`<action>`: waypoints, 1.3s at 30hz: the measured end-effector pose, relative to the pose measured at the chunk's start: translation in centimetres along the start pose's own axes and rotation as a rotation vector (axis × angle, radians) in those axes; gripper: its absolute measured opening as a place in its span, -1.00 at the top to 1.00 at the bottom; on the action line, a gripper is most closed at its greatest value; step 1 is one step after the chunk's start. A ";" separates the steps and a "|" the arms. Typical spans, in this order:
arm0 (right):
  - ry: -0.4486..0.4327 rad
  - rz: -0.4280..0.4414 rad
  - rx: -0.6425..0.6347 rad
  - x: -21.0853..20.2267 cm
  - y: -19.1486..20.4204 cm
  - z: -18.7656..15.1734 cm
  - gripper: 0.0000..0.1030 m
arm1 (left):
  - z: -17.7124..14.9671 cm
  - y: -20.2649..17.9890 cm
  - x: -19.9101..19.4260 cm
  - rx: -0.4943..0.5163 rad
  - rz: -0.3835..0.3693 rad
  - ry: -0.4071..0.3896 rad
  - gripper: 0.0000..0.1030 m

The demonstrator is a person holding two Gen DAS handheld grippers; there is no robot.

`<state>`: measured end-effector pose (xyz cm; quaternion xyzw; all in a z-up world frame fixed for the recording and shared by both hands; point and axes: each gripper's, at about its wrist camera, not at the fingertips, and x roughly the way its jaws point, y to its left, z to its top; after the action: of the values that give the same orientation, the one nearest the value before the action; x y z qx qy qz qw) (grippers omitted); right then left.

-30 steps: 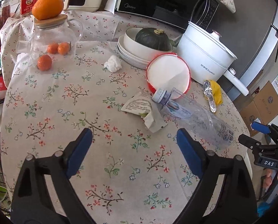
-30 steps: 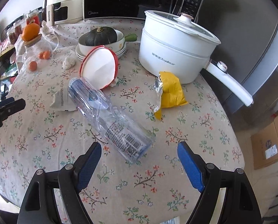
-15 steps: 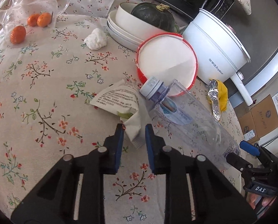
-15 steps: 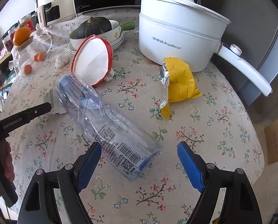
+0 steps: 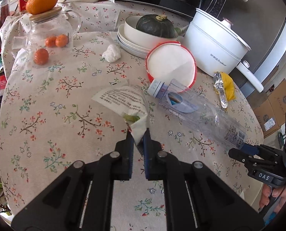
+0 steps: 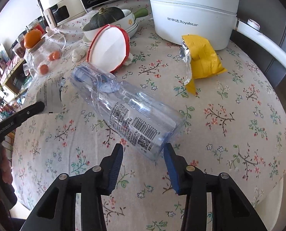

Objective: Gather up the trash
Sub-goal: 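Close the right gripper around the clear plastic bottle while the left holds the wrapper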

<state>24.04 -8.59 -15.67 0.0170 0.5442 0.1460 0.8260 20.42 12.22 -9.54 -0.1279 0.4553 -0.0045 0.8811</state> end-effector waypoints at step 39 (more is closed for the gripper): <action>0.158 -0.518 -0.463 6.8 9.8 6.6 -0.37 | -1.8 6.6 -11.6 0.014 -0.031 -0.101 0.81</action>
<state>30.32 3.43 -17.17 -0.3206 0.5451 0.0521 0.7728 11.47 19.66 -2.80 -0.1289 0.4081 -0.0147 0.9037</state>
